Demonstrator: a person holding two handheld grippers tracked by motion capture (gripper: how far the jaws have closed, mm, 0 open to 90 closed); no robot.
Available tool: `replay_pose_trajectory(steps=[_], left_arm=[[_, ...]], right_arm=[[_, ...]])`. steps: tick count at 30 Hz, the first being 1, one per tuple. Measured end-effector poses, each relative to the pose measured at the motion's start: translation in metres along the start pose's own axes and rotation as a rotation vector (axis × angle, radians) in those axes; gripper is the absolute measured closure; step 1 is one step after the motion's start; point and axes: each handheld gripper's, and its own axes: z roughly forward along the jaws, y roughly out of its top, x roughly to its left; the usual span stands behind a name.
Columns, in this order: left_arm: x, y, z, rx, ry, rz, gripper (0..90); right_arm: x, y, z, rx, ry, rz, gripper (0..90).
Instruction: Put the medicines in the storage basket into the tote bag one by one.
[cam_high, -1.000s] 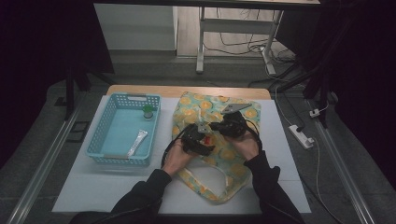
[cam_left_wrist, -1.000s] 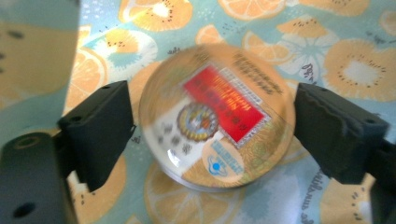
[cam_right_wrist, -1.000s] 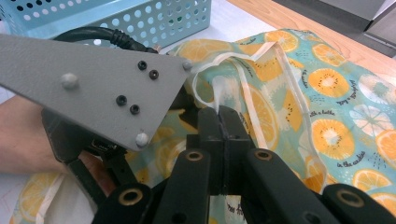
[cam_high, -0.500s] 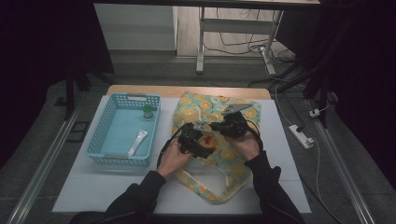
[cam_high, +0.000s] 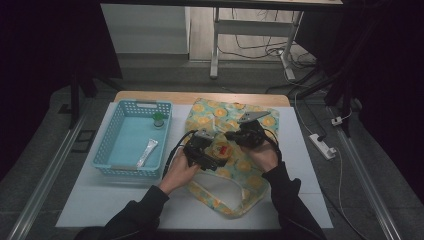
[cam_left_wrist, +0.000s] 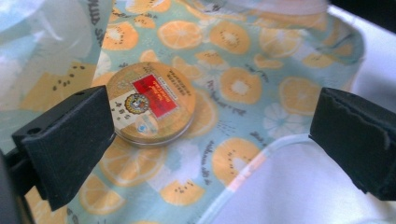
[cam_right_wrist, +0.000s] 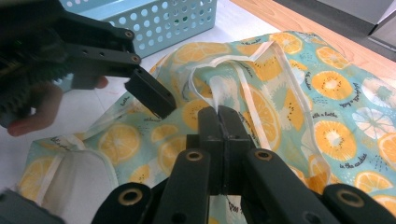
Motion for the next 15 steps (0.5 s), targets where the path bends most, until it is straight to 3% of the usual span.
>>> replay_pose_trajectory(steps=[6, 15], left_arm=[[-0.003, -0.002, -0.007, 0.018, 0.004, 0.031, 1.6], [-0.003, -0.006, -0.023, 0.021, -0.006, 0.042, 1.5]], right_arm=[[0.0, 0.0, 0.0, -0.002, 0.0, -0.001, 90.0], [0.0, -0.001, 0.0, -0.001, -0.002, -0.004, 90.0]])
